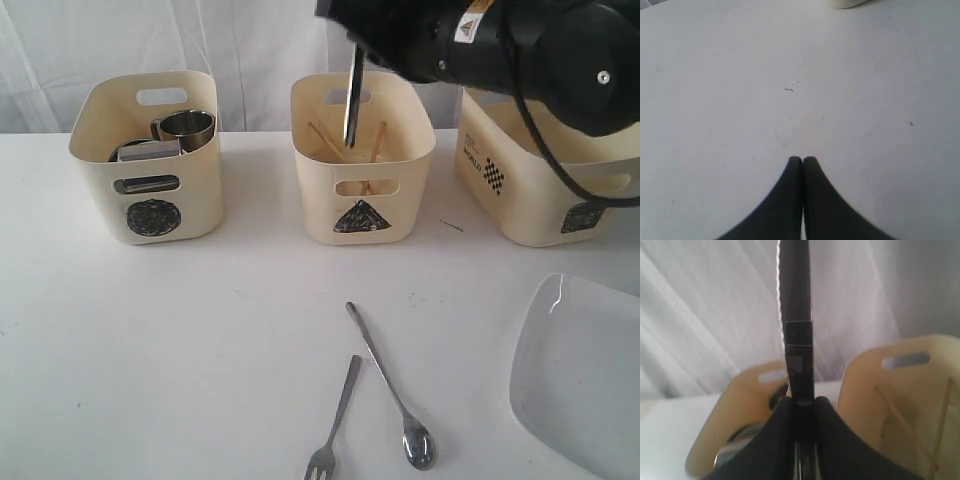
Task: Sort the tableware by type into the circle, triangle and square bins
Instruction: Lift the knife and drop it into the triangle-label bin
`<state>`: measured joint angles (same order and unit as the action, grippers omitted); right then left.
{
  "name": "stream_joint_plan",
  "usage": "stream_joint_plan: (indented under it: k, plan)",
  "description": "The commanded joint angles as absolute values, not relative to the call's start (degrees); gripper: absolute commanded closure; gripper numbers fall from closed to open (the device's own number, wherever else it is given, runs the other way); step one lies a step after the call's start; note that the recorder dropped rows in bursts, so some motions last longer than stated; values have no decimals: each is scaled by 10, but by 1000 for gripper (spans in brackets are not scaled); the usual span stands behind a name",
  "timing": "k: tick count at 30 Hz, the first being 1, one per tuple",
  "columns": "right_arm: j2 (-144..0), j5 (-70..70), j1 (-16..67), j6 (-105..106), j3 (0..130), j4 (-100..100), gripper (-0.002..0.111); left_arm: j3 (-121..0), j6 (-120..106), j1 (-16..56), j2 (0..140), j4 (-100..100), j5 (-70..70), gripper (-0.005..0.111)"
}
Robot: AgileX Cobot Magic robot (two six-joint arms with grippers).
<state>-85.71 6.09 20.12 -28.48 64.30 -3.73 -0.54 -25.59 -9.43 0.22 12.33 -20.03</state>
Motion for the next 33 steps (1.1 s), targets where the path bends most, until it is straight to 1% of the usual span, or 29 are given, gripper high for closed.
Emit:
stream_joint_plan:
  k: [1,3,7,9,10,13,15,20,23,26,28,30,33]
  plan:
    - [-931,284,137,-287,648,-44,108,0,-255,-96,0,126,-210,107]
    - [-989,326,130,-282,663,-44,108,0,-255,-96,0,126,-210,107]
    - [-1089,322,130,-162,706,-44,107,0,-255,-96,0,126,-210,107]
    - [-1122,315,130,-100,735,-44,98,0,-255,-96,0,126,-210,107]
    - [-1134,293,130,-105,754,-44,90,0,-255,-96,0,126,-210,107]
    - [-1141,274,130,-106,768,-44,78,0,-255,-96,0,126,-210,107]
    - [-1141,262,130,-106,772,-44,73,0,-255,-96,0,126,-210,107]
    - [-1119,214,130,-106,772,-44,72,0,-255,-96,0,126,-210,107]
    - [-1090,150,130,-106,772,-44,72,0,-255,-96,0,126,-210,107]
    - [-1036,9,133,-107,772,-44,72,0,-255,-96,0,126,-210,107]
    - [-997,-104,136,-107,772,-40,74,0,-255,-96,0,126,-210,107]
    - [-958,-236,143,-106,772,-31,82,0,-255,-96,0,126,-210,107]
    - [-929,-474,159,-73,772,0,97,0,-255,-96,0,126,-210,107]
